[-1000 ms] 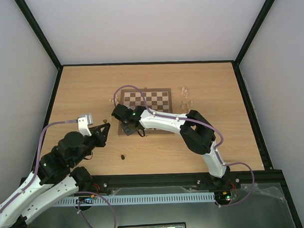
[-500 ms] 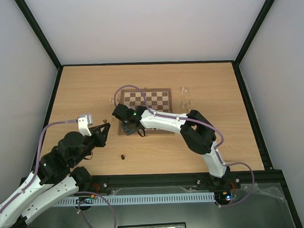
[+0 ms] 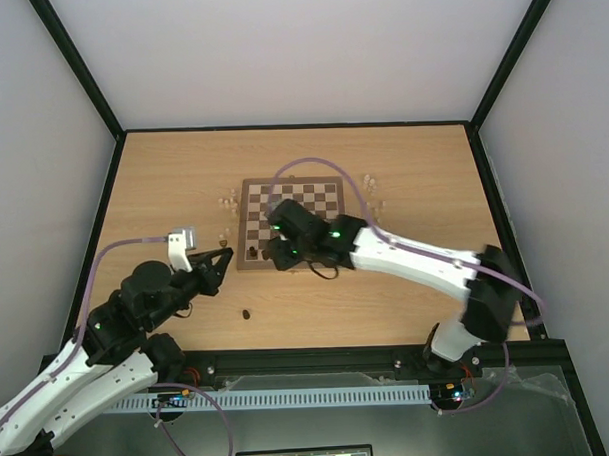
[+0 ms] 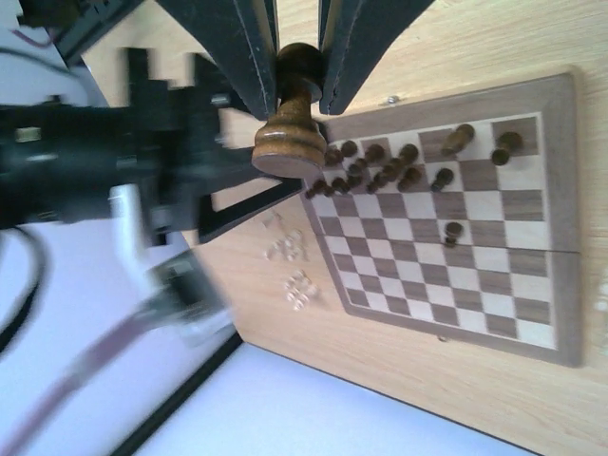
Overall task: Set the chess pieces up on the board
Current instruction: Place the chess piece on the chessboard.
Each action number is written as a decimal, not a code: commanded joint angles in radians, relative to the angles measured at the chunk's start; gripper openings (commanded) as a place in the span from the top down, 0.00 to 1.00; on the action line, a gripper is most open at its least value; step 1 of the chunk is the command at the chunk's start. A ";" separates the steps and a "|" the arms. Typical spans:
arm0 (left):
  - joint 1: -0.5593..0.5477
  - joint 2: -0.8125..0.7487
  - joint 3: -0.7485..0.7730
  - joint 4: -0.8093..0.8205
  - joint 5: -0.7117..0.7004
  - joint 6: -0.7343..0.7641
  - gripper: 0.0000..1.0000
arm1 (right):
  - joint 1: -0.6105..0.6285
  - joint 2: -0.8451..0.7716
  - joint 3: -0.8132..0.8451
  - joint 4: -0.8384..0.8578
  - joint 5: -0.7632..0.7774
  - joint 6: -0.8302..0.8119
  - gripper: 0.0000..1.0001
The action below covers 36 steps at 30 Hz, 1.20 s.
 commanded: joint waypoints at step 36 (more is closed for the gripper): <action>-0.028 0.258 -0.120 0.255 0.516 0.128 0.90 | -0.208 -0.362 -0.437 0.443 -0.896 0.181 0.53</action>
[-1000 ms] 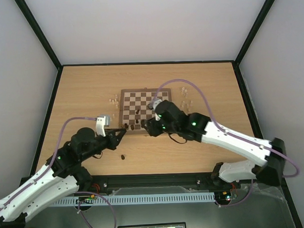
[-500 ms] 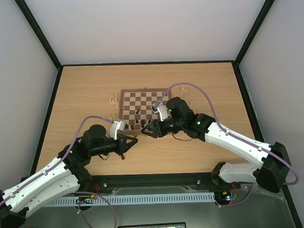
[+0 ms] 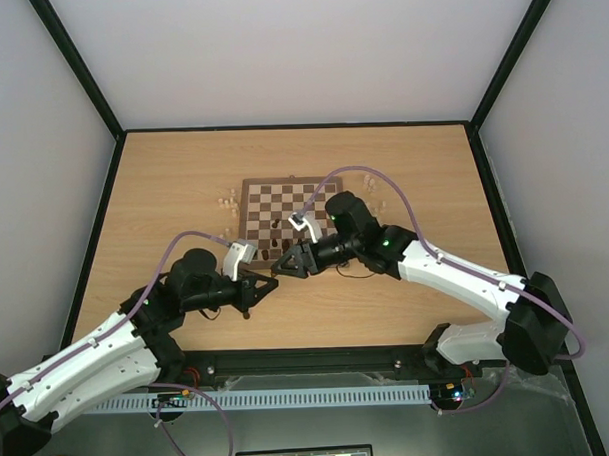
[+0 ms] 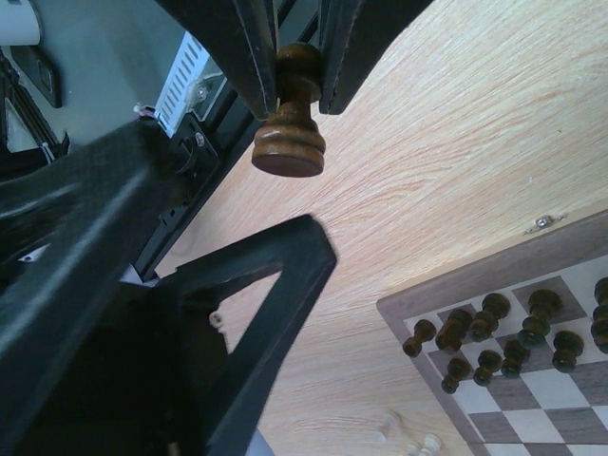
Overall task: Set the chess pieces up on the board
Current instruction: Place the chess piece on the chessboard.
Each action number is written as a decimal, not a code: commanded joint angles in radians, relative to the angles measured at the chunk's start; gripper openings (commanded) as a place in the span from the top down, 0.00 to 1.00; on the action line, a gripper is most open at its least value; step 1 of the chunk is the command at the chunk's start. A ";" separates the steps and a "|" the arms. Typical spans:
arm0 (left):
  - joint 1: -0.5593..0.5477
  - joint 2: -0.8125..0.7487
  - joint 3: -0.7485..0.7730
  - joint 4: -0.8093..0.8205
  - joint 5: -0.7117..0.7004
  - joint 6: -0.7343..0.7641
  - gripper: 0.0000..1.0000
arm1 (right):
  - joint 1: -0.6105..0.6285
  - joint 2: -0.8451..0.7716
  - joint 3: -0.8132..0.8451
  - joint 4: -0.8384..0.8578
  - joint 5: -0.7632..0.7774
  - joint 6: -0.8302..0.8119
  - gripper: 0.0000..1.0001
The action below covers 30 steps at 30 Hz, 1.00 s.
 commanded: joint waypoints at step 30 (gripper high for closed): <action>-0.014 -0.142 -0.025 0.004 -0.083 -0.004 0.35 | -0.040 0.004 -0.125 0.175 -0.024 0.144 0.92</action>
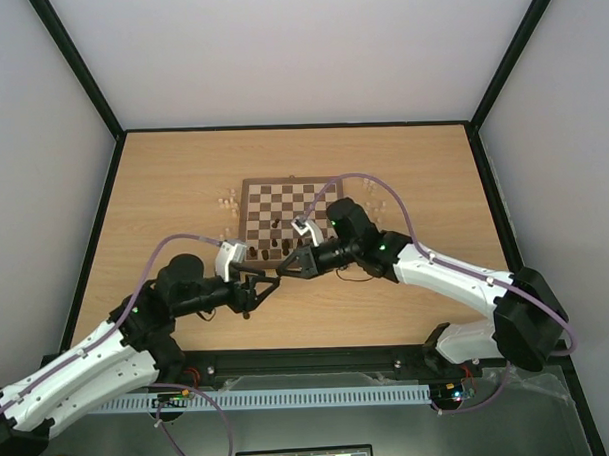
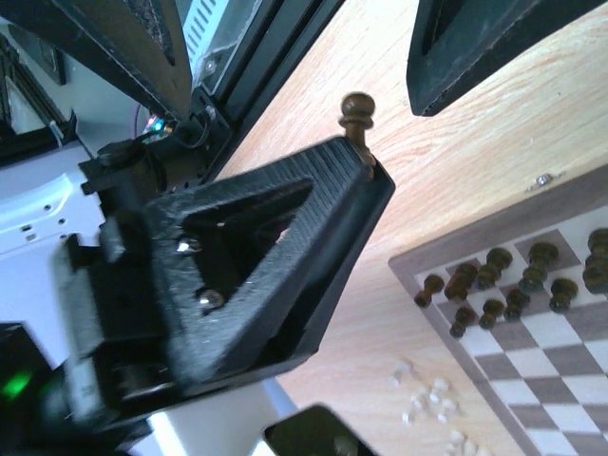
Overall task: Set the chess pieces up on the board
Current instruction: Place the chess piece on the chessboard.
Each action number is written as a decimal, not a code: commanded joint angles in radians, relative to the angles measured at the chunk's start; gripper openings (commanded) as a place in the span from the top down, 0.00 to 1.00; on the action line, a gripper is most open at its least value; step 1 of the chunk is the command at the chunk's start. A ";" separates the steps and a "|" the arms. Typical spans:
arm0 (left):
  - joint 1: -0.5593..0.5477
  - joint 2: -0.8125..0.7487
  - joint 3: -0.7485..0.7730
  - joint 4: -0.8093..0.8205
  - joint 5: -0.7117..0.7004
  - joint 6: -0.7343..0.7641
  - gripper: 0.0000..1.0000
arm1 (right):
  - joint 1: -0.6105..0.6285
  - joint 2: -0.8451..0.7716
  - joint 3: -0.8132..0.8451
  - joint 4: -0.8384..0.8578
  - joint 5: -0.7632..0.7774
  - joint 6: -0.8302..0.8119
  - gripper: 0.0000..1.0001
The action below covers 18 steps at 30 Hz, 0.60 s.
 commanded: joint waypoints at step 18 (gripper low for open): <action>-0.029 -0.135 -0.191 0.215 -0.216 -0.076 0.58 | -0.103 -0.013 -0.225 0.567 -0.017 0.503 0.90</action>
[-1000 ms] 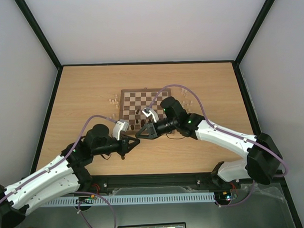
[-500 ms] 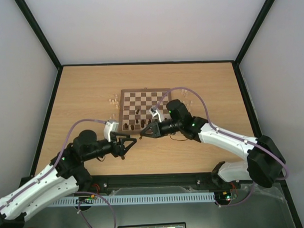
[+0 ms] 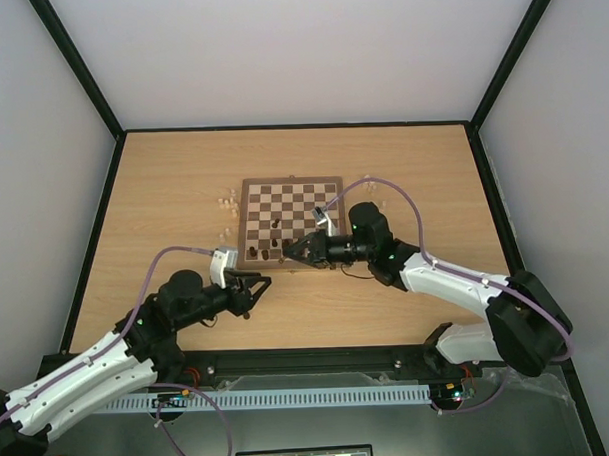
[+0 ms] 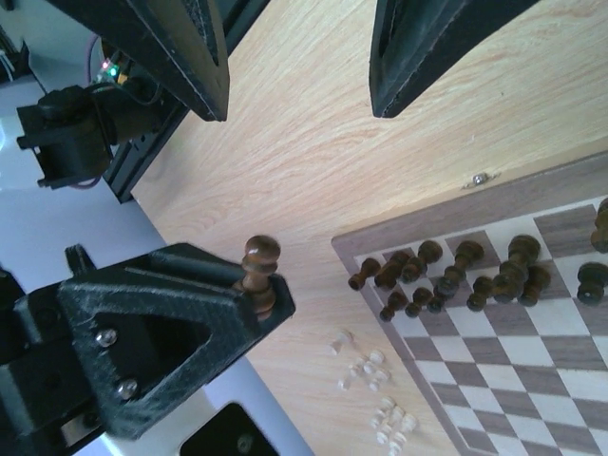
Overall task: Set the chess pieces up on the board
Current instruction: Place the chess piece on the chessboard.
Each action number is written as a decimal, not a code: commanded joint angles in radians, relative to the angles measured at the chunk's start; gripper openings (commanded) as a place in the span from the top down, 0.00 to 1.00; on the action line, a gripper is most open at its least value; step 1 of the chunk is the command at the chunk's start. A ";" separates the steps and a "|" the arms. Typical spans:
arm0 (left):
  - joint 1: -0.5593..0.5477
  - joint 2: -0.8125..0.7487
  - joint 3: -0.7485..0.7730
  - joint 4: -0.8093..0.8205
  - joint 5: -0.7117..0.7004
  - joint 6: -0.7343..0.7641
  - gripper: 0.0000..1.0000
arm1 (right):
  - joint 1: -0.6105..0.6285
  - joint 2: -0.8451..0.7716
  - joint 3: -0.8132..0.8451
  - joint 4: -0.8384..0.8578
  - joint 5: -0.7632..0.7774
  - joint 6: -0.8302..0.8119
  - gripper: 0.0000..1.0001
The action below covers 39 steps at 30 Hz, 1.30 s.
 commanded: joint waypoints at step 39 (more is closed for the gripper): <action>-0.014 0.282 0.048 0.378 -0.088 0.030 0.77 | -0.002 0.077 -0.017 0.169 -0.061 0.106 0.90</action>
